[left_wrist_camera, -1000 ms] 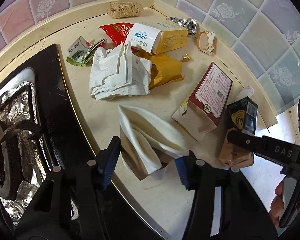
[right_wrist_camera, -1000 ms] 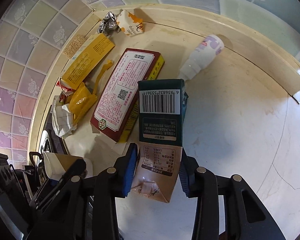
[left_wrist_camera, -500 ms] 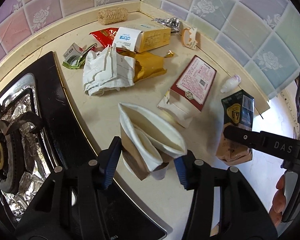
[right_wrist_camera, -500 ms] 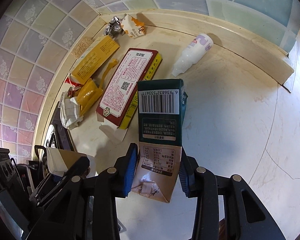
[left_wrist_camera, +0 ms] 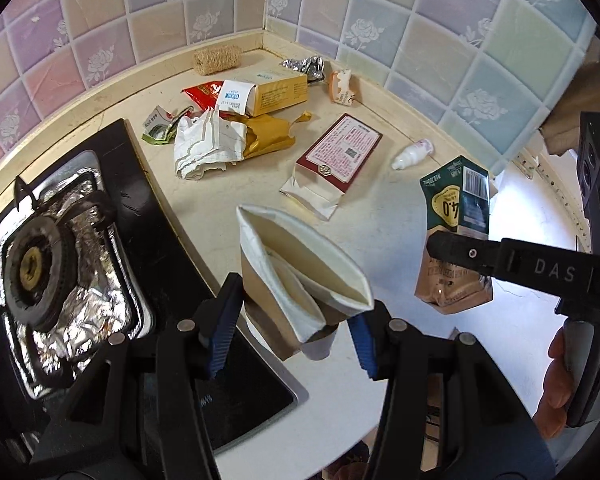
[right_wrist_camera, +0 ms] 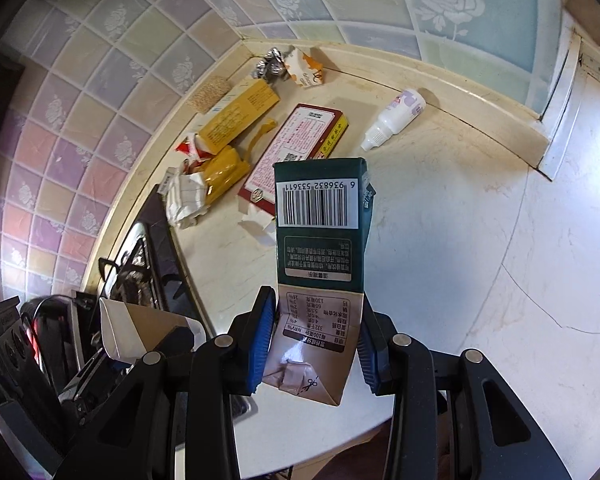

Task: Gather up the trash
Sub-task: 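Grasp the white paper cup with the left tool while the right tool grasps the green snack box, then carry the paper cup and green box down over the floor bin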

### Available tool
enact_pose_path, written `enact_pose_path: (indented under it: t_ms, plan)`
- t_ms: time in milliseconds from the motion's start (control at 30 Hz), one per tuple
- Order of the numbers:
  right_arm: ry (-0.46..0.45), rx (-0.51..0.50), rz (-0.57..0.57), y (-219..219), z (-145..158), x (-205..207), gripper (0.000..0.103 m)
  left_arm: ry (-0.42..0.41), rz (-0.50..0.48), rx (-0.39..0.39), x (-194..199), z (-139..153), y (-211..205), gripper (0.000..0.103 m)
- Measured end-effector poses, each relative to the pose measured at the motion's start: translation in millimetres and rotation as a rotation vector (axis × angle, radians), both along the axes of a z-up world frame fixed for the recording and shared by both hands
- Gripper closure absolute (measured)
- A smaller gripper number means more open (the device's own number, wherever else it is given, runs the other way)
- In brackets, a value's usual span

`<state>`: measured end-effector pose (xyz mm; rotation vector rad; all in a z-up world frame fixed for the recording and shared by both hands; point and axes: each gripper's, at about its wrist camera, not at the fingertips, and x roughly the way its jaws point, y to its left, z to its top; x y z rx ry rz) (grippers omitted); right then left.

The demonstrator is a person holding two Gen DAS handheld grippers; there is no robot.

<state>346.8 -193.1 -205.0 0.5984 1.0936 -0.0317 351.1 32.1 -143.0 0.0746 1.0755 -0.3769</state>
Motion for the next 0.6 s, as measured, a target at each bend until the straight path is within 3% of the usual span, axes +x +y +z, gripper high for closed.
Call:
enact_pose_path:
  t_ms: [367, 600]
  plan:
    - [-0.103, -0.007, 0.135, -1, 49, -96, 0.065, -0.101, 0.067, 0.0, -104, 48, -24, 0.055]
    - [-0.132, -0.019, 0.191, -8, 57, -177, 0.065, -0.136, 0.085, -0.003, -186, 59, -42, 0.055]
